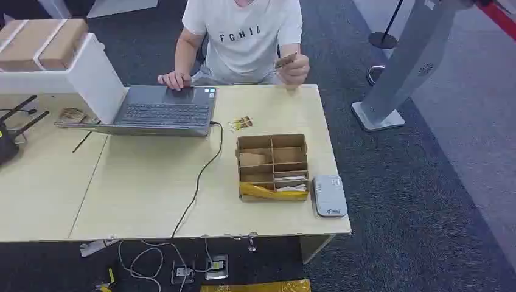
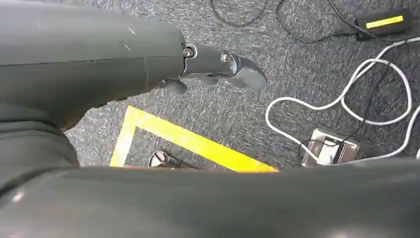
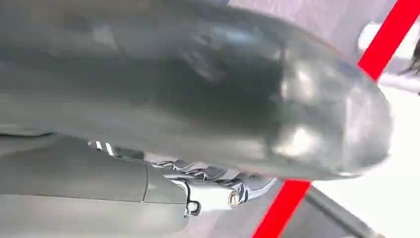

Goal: Pass the card to the sensor for recognition and then transmit it.

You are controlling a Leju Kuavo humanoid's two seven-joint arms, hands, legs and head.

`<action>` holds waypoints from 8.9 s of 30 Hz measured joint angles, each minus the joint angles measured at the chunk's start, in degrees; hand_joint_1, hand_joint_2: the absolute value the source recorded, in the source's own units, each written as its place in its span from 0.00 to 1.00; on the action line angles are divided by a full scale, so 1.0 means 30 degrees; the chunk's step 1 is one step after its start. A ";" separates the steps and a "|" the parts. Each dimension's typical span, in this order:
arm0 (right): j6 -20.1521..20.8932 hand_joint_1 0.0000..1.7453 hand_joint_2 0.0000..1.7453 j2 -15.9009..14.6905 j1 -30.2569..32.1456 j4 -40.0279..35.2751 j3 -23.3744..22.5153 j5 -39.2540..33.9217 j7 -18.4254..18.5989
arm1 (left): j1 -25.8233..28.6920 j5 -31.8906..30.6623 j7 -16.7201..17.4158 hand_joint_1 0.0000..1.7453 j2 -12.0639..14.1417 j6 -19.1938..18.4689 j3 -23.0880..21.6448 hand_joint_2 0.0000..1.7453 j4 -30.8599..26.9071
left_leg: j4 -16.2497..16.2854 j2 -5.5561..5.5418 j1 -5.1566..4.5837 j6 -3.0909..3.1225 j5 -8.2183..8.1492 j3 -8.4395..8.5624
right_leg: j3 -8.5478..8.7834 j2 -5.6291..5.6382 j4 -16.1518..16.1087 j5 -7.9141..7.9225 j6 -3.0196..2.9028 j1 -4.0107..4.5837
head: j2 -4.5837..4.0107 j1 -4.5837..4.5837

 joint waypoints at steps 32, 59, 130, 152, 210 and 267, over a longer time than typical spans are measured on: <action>0.6420 0.00 1.00 -0.2128 -0.6731 -1.4334 0.0664 1.4167 0.6529 | -0.0294 0.0131 -0.0007 0.00 0.0270 0.0438 -0.1801 0.00 0.0350 | 0.0002 -0.0169 0.0000 0.0033 0.0065 -0.0027 | 0.0008 -0.0164 0.0009 0.0001 0.0000 0.0004 | 0.0000 0.0007; 1.3734 0.00 1.00 -0.0802 -1.0845 -2.3578 0.5297 2.6523 1.0580 | -0.0380 -0.0291 -0.0007 0.00 0.0532 0.0146 -0.3010 0.00 0.0459 | 0.0004 -0.0172 0.0002 0.0030 0.0073 -0.0035 | -0.0005 -0.0161 0.0011 0.0000 -0.0002 0.0008 | 0.0000 0.0029; 1.3807 1.00 1.00 0.2426 -0.4899 -2.6113 0.6404 3.2452 1.1709 | -0.0552 -0.1253 0.0277 0.00 0.1049 -0.0218 -0.4707 0.00 0.0773 | 0.0007 -0.0120 0.0018 0.0018 0.0072 -0.0011 | -0.0027 -0.0069 0.0013 0.0003 -0.0006 0.0026 | 0.0000 0.0008; 1.1533 1.00 1.00 0.4386 -0.3209 -2.4386 0.6419 3.1825 1.1038 | -0.0567 -0.1363 0.0473 0.00 0.1042 -0.0123 -0.4860 0.00 0.0773 | 0.0004 -0.0120 0.0019 0.0018 0.0072 -0.0018 | -0.0027 -0.0067 0.0014 0.0002 -0.0006 0.0027 | 0.0000 0.0007; 0.8648 1.00 1.00 0.8568 -0.0855 -1.7909 0.6477 2.8583 0.8918 | -0.0563 -0.0678 0.1202 0.00 0.1209 0.0518 -0.5101 0.00 0.0773 | 0.0005 -0.0118 0.0019 0.0013 0.0076 -0.0017 | -0.0030 -0.0063 0.0015 0.0004 -0.0009 0.0027 | 0.0000 0.0015; 1.0331 1.00 1.00 0.8793 -0.3443 -2.0715 0.4437 2.4883 0.9079 | -0.0556 -0.0721 0.0932 0.00 0.1107 -0.0145 -0.5195 0.00 0.0773 | 0.0009 -0.0037 0.0017 0.0005 0.0087 0.0005 | -0.0030 -0.0004 0.0021 0.0034 -0.0011 0.0026 | 0.0000 0.0022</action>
